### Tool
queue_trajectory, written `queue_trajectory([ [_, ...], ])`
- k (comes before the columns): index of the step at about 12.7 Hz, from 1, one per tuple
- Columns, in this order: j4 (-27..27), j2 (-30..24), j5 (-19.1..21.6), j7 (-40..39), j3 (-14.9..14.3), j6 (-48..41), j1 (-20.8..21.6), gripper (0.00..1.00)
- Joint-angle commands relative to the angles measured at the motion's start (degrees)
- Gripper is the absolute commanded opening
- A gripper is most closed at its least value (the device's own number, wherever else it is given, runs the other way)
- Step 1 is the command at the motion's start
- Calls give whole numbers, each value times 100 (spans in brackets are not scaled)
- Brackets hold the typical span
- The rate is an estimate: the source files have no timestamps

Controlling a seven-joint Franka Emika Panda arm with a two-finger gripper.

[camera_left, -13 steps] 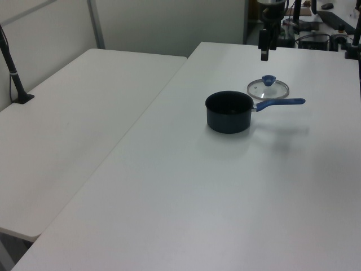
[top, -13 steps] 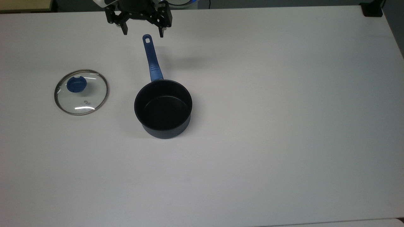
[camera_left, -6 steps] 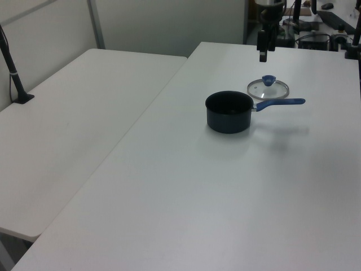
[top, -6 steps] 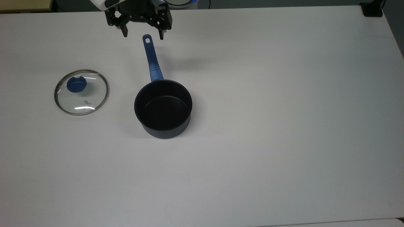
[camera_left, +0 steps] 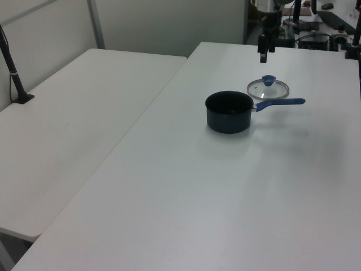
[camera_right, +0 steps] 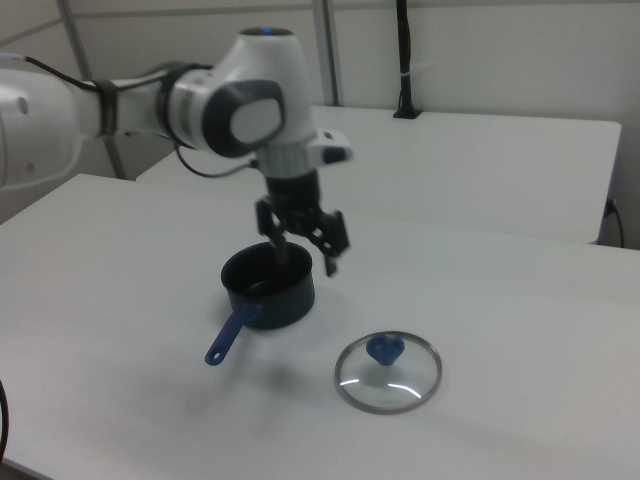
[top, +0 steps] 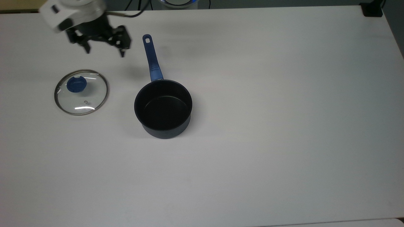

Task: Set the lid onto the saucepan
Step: 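Move the gripper over the blue knob of the glass lid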

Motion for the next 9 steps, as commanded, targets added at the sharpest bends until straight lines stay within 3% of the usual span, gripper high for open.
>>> queue_trajectory([
  [1,43,382,79,-603,-299,452,-323,100],
  [6,51,1094,53,-1298,-299,1121,-834,100],
  [9,60,1438,44,-1255,-291,1588,-844,100],
])
